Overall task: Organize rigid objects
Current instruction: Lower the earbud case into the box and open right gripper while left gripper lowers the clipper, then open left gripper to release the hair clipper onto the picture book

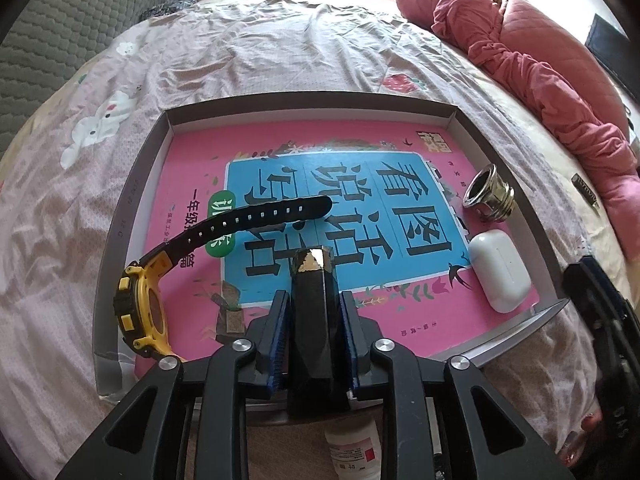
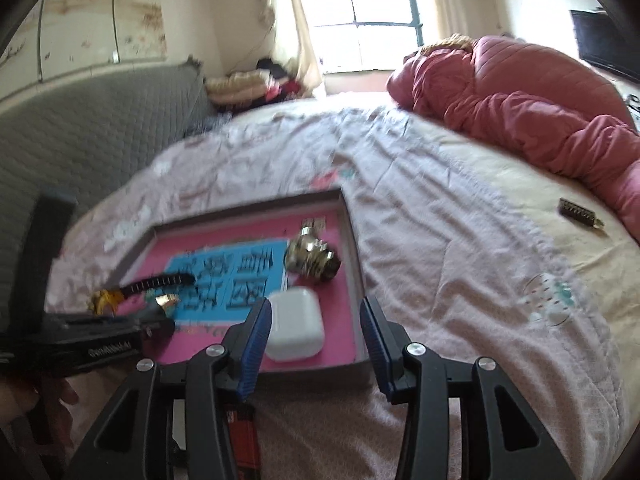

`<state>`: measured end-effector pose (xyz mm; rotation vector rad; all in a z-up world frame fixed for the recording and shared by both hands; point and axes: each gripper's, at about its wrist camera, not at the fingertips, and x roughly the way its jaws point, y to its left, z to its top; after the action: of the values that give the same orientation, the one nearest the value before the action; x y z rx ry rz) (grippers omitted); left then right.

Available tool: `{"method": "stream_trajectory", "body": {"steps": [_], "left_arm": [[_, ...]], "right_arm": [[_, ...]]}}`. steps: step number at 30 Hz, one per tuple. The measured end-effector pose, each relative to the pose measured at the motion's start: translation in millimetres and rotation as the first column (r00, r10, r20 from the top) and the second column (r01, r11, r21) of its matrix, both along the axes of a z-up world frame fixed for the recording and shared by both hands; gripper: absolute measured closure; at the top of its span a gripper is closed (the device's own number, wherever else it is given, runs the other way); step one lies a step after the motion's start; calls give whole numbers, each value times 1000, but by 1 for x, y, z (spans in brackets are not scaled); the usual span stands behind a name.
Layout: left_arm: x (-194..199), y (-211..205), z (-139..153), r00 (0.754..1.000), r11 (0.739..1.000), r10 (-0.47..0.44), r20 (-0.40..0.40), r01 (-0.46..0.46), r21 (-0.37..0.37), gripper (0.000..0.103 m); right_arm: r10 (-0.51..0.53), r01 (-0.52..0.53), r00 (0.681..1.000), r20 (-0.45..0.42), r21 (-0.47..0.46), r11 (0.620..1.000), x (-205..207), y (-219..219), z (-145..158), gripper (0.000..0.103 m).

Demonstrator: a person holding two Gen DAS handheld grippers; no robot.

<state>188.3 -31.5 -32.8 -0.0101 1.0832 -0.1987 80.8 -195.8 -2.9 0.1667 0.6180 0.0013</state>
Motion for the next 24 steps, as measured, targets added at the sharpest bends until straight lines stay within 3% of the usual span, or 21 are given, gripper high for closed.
{"method": "stream_trajectory", "body": {"steps": [5, 15, 24], "left_arm": [[0, 0, 0, 1000, 1000, 2, -9, -2, 4, 59], [-6, -2, 4, 1000, 1000, 10, 7, -10, 20, 53], [-11, 2, 24, 998, 1000, 26, 65, -26, -2, 40]], "right_arm": [[-9, 9, 1000, 5, 28, 1000, -4, -4, -1, 55], [14, -15, 1000, 26, 15, 1000, -8, 4, 0, 55], [18, -18, 999, 40, 5, 1000, -11, 6, 2, 55]]}}
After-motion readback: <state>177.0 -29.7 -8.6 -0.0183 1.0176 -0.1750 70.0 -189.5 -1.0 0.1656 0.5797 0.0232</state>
